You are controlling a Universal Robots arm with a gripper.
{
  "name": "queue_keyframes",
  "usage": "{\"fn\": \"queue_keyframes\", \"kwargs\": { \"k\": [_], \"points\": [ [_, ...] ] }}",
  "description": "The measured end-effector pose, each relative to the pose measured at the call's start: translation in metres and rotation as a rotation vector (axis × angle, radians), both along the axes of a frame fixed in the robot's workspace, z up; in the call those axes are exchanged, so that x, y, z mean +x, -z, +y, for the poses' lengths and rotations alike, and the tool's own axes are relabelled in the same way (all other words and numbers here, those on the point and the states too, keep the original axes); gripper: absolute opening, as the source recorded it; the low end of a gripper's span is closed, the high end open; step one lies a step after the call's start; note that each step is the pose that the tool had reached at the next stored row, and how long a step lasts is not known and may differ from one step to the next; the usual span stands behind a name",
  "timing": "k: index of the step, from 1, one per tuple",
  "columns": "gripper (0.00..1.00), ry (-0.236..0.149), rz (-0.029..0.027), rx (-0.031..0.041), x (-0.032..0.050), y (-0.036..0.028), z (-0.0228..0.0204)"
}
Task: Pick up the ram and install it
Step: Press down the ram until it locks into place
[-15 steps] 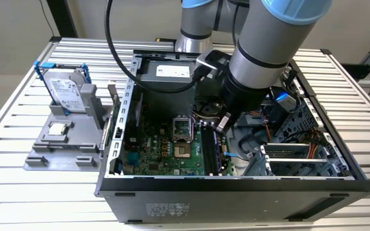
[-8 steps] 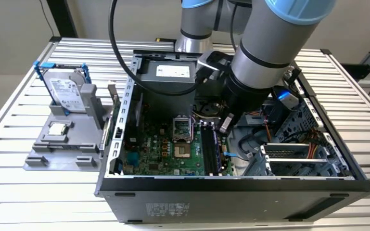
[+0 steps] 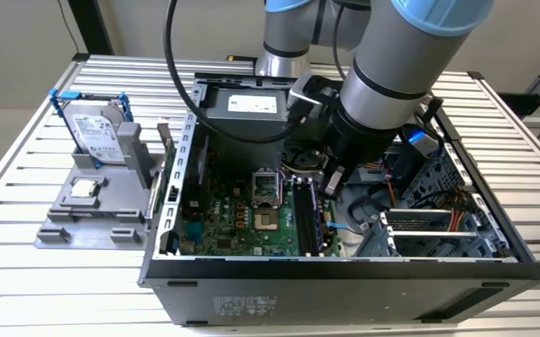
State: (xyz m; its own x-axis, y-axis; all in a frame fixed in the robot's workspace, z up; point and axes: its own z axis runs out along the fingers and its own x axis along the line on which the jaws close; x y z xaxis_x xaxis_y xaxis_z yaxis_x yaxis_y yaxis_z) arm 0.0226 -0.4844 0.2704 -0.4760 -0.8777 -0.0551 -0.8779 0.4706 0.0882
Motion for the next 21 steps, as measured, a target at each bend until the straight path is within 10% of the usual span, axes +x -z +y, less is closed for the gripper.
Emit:
{"fn": "queue_keyframes", "kwargs": {
  "k": [12,21],
  "points": [
    [0.0,-0.087,-0.0016,0.0061,0.0037,0.0,0.0],
    [0.0,-0.181,-0.0307,0.0052,0.0038,0.0,0.0001]
  ]
}}
